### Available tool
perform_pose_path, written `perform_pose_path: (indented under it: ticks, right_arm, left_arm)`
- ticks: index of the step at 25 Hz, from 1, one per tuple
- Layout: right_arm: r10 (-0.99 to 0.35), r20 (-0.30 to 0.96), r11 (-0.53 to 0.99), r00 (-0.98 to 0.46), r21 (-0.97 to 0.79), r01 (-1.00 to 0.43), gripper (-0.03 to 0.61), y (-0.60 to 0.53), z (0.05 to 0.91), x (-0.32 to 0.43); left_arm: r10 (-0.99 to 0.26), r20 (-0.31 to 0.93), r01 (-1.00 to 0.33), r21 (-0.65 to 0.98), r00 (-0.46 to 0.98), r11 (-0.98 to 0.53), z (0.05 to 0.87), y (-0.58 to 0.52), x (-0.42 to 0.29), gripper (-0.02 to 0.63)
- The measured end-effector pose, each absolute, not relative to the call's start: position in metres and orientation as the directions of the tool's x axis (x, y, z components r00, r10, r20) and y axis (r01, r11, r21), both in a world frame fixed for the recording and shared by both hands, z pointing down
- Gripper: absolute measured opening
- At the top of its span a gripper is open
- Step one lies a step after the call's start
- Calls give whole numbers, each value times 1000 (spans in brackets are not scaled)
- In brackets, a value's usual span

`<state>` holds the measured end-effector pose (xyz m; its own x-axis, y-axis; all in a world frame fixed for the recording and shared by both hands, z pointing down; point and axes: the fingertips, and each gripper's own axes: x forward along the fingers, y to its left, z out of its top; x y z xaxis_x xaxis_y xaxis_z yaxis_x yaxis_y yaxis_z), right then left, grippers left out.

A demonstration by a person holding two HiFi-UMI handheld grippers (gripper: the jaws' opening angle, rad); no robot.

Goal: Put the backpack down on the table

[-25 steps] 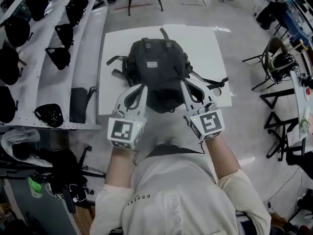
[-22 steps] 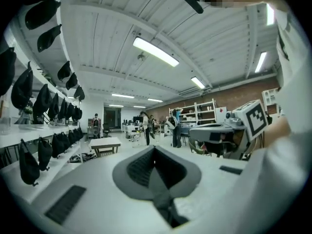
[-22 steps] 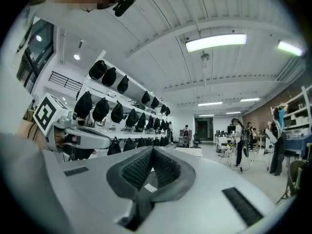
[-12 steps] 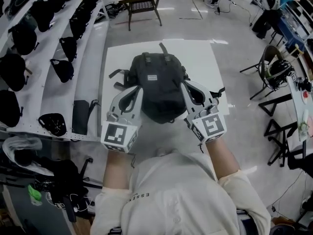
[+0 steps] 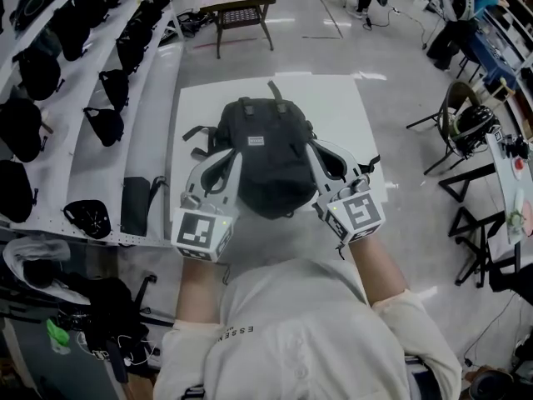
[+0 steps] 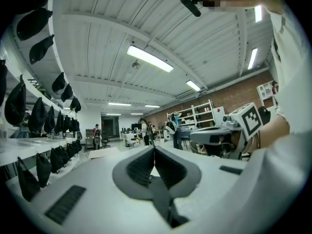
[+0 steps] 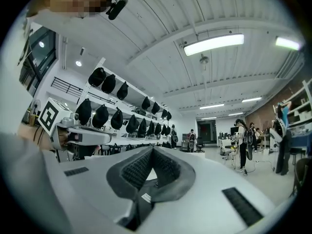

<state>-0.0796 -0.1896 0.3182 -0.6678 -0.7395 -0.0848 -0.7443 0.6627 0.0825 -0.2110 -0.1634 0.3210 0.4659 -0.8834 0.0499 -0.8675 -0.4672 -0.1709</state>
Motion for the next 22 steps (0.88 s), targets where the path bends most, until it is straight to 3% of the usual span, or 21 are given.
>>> perform_pose_path:
  ticks: [22]
  right_arm:
    - [-746,-61,660,-663,60,-748,14,-209,327,-84]
  left_arm:
    - [-894,76,-880,-154,442,-449,324,-182,-220,3]
